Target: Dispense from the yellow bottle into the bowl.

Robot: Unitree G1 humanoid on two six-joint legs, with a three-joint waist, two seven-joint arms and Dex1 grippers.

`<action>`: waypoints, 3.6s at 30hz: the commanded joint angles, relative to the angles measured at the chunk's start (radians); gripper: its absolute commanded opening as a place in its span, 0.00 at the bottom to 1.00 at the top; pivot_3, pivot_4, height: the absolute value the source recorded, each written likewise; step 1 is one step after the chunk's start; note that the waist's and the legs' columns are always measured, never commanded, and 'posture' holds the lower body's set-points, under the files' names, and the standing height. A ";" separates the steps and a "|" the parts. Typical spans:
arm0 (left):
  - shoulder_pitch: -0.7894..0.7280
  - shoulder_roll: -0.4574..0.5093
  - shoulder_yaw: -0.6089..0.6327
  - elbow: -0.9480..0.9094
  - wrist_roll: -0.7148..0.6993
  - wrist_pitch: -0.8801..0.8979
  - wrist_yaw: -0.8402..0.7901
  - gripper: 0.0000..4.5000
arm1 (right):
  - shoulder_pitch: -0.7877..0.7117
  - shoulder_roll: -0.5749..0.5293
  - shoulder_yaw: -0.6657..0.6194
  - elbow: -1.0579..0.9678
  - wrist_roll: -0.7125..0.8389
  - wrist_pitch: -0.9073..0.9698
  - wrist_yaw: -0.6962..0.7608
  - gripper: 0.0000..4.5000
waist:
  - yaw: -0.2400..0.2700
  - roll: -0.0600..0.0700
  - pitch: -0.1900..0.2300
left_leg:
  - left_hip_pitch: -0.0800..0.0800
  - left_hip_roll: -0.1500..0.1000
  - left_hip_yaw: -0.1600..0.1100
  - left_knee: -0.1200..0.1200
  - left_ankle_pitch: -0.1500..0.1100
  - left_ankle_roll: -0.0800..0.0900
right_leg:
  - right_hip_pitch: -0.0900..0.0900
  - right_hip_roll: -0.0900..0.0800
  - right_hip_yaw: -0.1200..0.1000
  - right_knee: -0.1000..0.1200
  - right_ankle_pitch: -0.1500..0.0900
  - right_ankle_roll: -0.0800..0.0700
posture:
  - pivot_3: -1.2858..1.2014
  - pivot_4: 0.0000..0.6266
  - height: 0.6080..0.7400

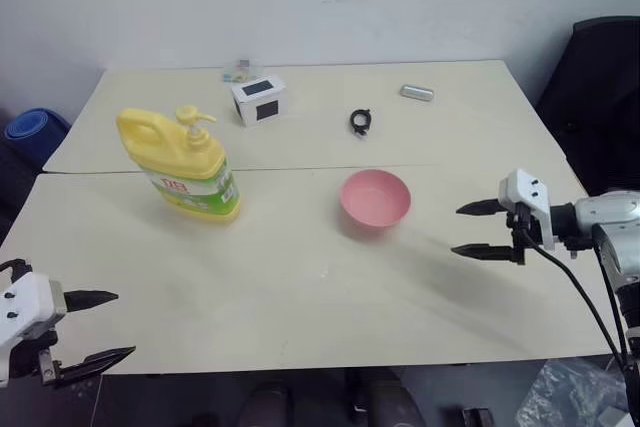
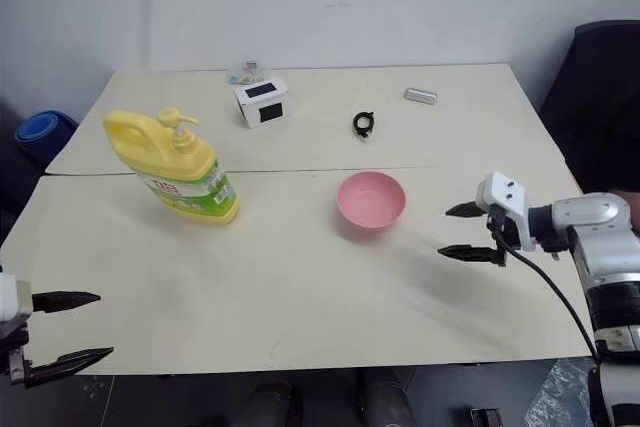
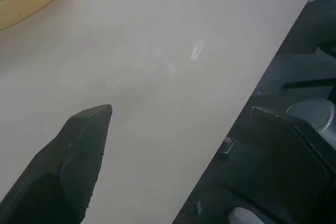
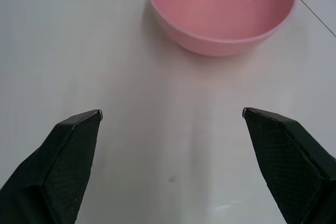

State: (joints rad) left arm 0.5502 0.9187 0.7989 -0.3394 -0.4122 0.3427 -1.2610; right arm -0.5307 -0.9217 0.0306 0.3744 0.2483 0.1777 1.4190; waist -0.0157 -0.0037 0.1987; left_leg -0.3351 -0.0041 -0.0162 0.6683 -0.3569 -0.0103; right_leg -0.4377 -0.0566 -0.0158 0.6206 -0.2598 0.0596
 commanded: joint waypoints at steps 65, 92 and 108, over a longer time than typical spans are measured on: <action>-0.821 0.099 -0.413 -0.194 -0.427 0.387 0.295 1.00 | -0.185 0.389 0.264 -0.233 -0.269 0.168 -0.414 0.00 | -0.014 -0.005 -0.002 | -0.002 -0.001 0.002 0.000 0.004 -0.003 | -0.007 0.002 0.007 0.006 0.001 0.001 | 0.52 0.24 1.00; -1.512 0.172 -0.646 0.707 -0.084 0.139 0.136 0.07 | -1.081 0.741 0.452 0.495 -0.349 -0.143 0.138 0.00 | -0.045 -0.011 0.000 | -0.044 -0.003 0.003 0.017 0.008 -0.012 | -0.047 -0.003 -0.004 0.020 0.004 0.003 | 0.52 0.24 1.00; -1.467 0.140 -0.592 0.673 -0.050 0.115 0.142 0.07 | -1.208 0.869 0.395 0.635 -0.360 -0.182 0.126 0.00 | -0.067 -0.011 0.000 | -0.042 -0.002 0.004 0.024 0.010 -0.015 | -0.047 -0.004 -0.002 0.032 0.005 0.000 | 0.52 0.24 1.00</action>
State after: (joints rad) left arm -0.9193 1.0361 0.1618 0.3665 -0.4627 0.4696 -1.1245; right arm -1.7038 -0.0590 0.4576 1.0142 -0.1207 0.0173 1.5358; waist -0.0828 -0.0147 0.1989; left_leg -0.3776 -0.0067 -0.0127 0.6939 -0.3466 -0.0253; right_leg -0.4844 -0.0605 -0.0180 0.6532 -0.2545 0.0597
